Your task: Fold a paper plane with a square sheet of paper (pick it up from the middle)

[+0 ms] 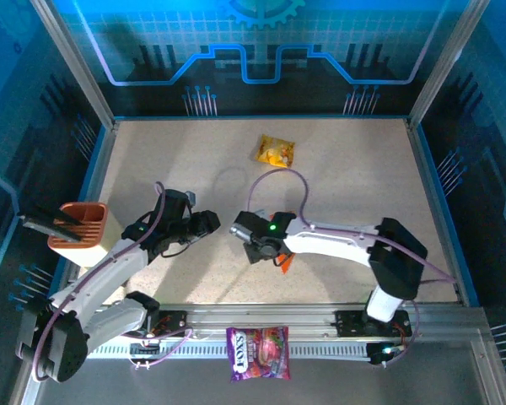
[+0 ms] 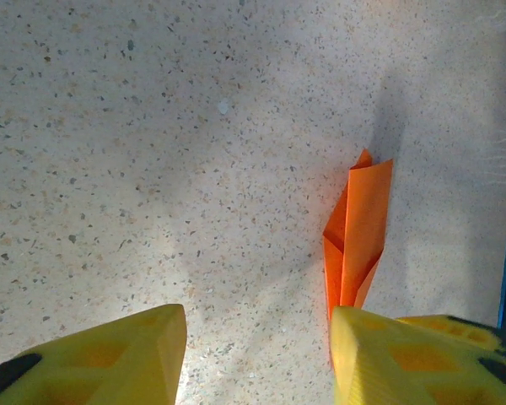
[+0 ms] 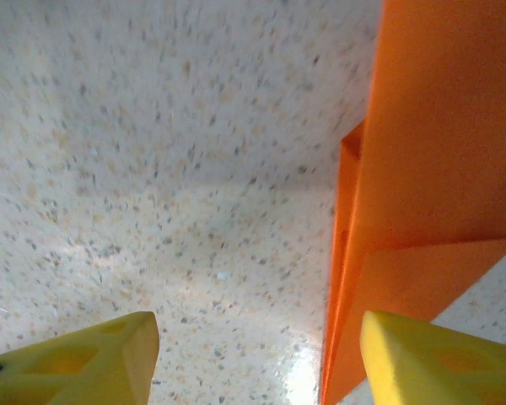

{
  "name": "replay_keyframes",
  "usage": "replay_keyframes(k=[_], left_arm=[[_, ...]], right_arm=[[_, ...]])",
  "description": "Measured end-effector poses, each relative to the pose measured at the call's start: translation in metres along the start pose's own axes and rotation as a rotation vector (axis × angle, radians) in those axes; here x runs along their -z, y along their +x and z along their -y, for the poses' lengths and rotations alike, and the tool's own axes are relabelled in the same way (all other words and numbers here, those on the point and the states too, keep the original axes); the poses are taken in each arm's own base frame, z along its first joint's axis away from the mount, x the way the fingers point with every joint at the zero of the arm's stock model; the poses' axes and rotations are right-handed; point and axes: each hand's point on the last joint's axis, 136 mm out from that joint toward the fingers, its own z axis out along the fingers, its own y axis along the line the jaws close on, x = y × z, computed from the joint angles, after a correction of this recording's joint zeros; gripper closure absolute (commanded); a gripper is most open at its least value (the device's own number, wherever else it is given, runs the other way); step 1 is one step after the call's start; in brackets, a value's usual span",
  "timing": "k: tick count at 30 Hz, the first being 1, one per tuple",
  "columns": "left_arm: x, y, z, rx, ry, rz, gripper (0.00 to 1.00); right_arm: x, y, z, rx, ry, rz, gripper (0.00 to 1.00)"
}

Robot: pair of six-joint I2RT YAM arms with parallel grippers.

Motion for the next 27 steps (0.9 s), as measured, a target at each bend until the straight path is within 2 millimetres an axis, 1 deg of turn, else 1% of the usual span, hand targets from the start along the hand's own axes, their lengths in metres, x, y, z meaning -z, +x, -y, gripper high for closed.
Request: replay_keyframes(k=[2, 4, 5, 6, 9, 11, 12, 16, 19, 23, 27], left_arm=[[-0.001, -0.001, 0.001, 0.004, 0.006, 0.004, 0.52], [-0.004, -0.003, 0.004, 0.023, 0.016, 0.004, 0.54], [-0.005, -0.004, 0.006, 0.03, 0.025, 0.006, 0.54], [-0.008, -0.004, 0.007, 0.042, 0.034, 0.003, 0.55], [-0.014, -0.004, 0.009, 0.065, 0.051, -0.008, 0.56], [-0.016, -0.004, 0.01, 0.076, 0.055, -0.013, 0.57], [-0.016, -0.003, 0.01, 0.081, 0.057, -0.014, 0.58], [-0.018, -0.003, 0.009, 0.094, 0.066, -0.009, 0.59], [-0.02, -0.001, 0.008, 0.103, 0.069, -0.015, 0.59], [-0.023, 0.001, 0.007, 0.114, 0.071, -0.019, 0.59], [-0.025, 0.0, 0.008, 0.119, 0.077, -0.016, 0.59]], right_arm=[[0.003, -0.008, 0.012, -0.049, -0.046, 0.041, 0.38], [0.0, -0.012, 0.026, -0.119, -0.105, 0.063, 0.45], [-0.003, -0.013, 0.034, -0.164, -0.139, 0.067, 0.48], [-0.008, -0.013, 0.042, -0.219, -0.178, 0.066, 0.53], [-0.028, -0.006, 0.058, -0.339, -0.258, 0.032, 0.68], [-0.038, 0.003, 0.061, -0.398, -0.302, -0.002, 0.79], [-0.041, 0.006, 0.061, -0.412, -0.318, -0.019, 0.81], [-0.047, 0.009, 0.054, -0.456, -0.372, -0.054, 0.82], [-0.052, 0.011, 0.051, -0.487, -0.379, -0.071, 0.82], [-0.066, 0.022, 0.049, -0.543, -0.386, -0.115, 0.83], [-0.069, 0.013, 0.043, -0.61, -0.431, -0.097, 0.82]])
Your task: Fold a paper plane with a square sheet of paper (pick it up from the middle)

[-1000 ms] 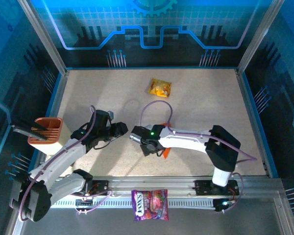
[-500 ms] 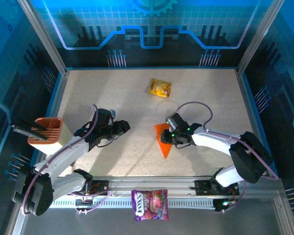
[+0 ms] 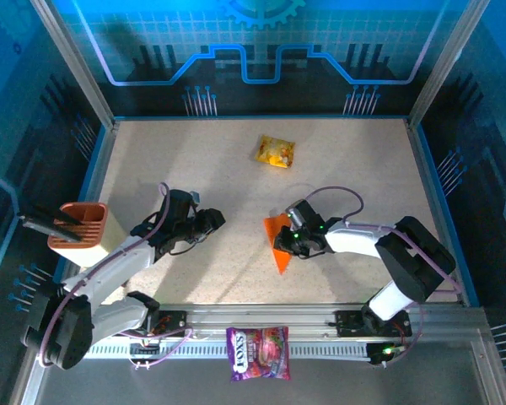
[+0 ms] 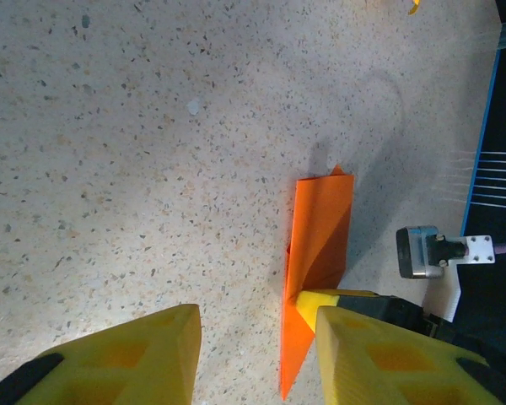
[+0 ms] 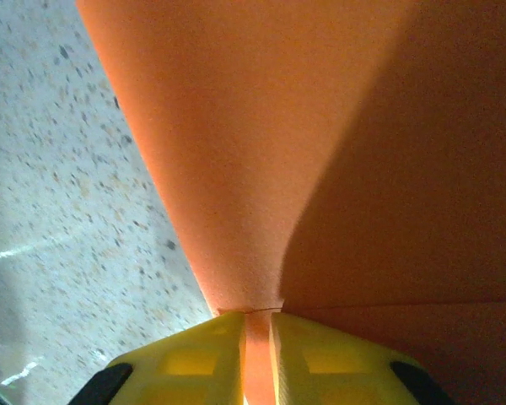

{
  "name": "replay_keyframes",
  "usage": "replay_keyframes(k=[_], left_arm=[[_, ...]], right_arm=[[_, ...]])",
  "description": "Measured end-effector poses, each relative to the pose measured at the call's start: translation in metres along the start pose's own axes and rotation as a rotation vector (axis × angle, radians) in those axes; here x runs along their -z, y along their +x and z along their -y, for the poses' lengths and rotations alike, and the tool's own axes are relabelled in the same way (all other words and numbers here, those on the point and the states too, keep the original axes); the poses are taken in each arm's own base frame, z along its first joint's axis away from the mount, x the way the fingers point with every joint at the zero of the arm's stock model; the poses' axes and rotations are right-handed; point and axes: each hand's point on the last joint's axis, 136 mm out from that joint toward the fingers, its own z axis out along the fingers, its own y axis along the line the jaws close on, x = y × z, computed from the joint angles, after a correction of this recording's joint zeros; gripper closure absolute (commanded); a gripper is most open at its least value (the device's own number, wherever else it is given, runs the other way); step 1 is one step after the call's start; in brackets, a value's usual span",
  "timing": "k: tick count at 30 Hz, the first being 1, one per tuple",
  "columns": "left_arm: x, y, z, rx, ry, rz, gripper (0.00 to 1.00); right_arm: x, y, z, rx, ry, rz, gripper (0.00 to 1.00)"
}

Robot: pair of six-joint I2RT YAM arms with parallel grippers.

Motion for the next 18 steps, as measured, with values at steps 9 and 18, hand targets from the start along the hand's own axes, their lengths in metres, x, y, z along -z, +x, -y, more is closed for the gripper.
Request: replay_keyframes(k=[9, 18], left_arm=[[-0.005, 0.002, 0.0, 0.009, 0.007, -0.011, 0.62], [-0.026, 0.021, 0.003, -0.023, -0.017, -0.085, 0.71]], right_arm=[[-0.007, 0.005, -0.017, -0.179, -0.053, 0.148, 0.83], [0.068, -0.038, -0.069, -0.003, -0.084, 0.447, 0.73]])
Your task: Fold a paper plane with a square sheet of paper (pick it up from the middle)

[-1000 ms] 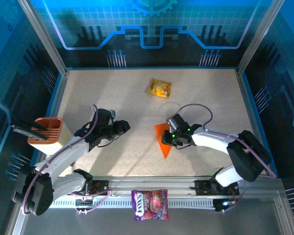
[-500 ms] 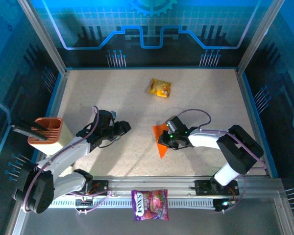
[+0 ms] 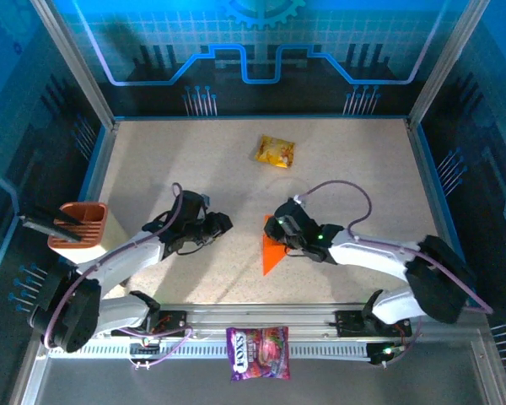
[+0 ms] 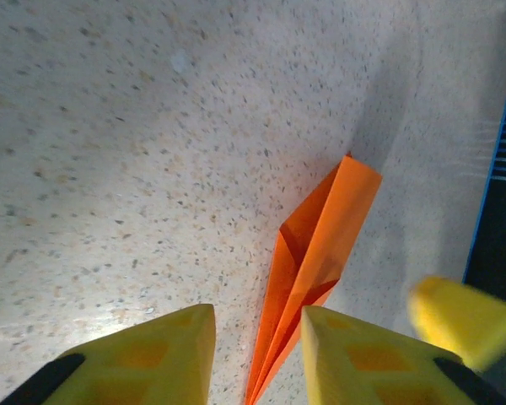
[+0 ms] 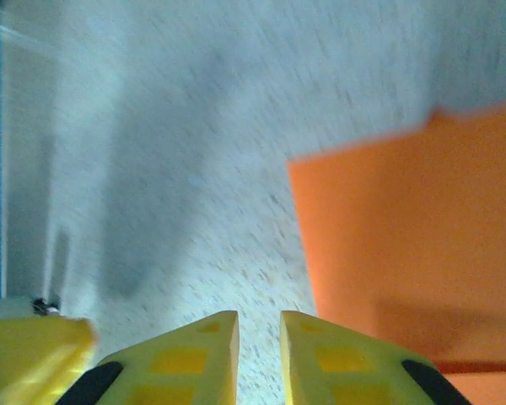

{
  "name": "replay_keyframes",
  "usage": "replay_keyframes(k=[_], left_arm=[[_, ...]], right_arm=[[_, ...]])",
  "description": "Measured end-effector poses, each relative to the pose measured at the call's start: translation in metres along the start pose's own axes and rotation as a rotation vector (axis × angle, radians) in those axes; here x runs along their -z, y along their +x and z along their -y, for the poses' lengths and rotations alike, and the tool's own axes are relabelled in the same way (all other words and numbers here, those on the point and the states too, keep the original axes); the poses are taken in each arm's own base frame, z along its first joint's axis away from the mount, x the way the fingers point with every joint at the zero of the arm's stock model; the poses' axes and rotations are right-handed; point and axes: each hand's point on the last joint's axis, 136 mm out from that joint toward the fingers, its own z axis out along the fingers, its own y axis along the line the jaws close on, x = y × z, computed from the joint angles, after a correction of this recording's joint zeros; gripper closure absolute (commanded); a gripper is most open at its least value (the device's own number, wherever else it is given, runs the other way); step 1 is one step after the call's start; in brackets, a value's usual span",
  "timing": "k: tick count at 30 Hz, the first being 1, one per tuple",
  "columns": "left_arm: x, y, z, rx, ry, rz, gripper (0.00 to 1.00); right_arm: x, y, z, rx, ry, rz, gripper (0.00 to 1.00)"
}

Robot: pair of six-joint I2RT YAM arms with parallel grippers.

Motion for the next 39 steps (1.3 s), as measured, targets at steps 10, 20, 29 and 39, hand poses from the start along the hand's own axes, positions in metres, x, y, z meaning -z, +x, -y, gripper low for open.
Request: replay_keyframes(k=[10, 20, 29, 39], left_arm=[[-0.051, 0.022, 0.05, -0.097, 0.029, -0.115, 0.83], [-0.104, 0.026, 0.083, -0.112, 0.05, -0.223, 0.88], [-0.118, 0.032, 0.066, -0.09, -0.011, -0.258, 0.91], [-0.135, 0.037, 0.044, -0.073, -0.061, -0.279, 0.92]], right_arm=[[0.001, -0.063, 0.068, 0.004, 0.021, -0.042, 0.81], [-0.016, -0.027, 0.078, -0.071, -0.187, -0.331, 0.75], [-0.011, -0.015, 0.078, -0.041, -0.212, -0.392, 0.67], [-0.006, -0.003, 0.089, -0.051, -0.189, -0.456, 0.58]])
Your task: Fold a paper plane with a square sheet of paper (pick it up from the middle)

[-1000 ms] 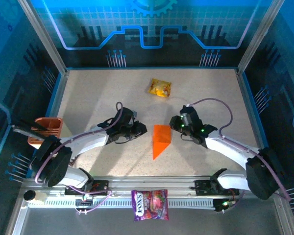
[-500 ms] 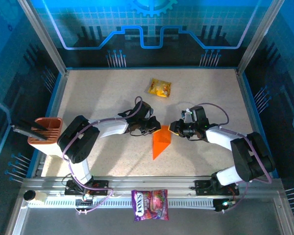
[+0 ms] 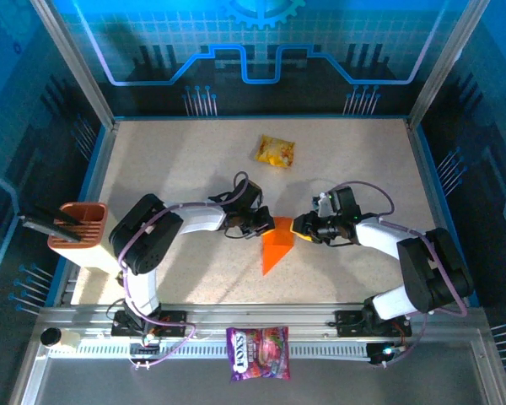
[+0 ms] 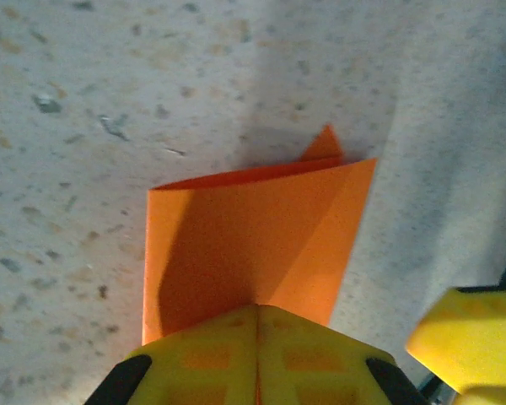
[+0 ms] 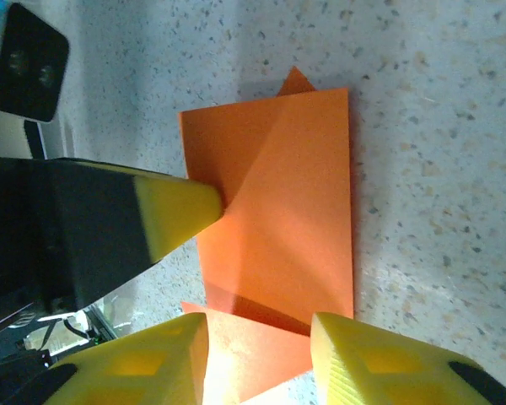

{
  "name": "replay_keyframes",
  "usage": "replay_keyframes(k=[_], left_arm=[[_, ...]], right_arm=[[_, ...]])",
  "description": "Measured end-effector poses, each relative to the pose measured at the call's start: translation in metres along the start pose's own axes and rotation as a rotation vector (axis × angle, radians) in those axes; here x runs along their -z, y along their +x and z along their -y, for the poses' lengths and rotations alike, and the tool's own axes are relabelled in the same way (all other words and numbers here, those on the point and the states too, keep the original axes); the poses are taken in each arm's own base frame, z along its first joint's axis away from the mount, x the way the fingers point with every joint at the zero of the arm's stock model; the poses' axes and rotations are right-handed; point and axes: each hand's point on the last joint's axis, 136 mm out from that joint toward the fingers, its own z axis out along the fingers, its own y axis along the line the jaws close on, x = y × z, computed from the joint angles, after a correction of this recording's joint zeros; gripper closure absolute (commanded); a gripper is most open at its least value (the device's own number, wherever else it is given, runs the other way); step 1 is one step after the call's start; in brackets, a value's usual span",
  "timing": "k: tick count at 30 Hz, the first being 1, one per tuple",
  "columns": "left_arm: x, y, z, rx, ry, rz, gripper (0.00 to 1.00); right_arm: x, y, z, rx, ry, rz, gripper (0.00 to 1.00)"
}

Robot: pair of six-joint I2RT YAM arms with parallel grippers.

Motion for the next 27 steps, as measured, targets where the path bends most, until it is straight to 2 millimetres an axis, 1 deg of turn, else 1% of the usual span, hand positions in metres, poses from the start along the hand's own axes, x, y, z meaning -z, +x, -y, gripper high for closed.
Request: replay_keyframes(k=[3, 14, 22, 27], left_arm=[[-0.006, 0.002, -0.01, 0.009, -0.01, -0.008, 0.92], [-0.006, -0.001, -0.01, 0.032, 0.109, 0.003, 0.91], [-0.005, 0.0, -0.009, 0.041, 0.142, 0.005, 0.91], [-0.005, -0.001, -0.009, 0.041, 0.154, 0.008, 0.91]], right_arm=[[0.001, 0.006, 0.004, -0.006, 0.009, -0.021, 0.54], [-0.001, 0.023, 0.012, -0.033, 0.011, -0.085, 0.52], [-0.011, 0.03, 0.017, -0.052, 0.022, -0.128, 0.53], [-0.021, 0.033, 0.015, -0.071, 0.001, -0.154, 0.56]])
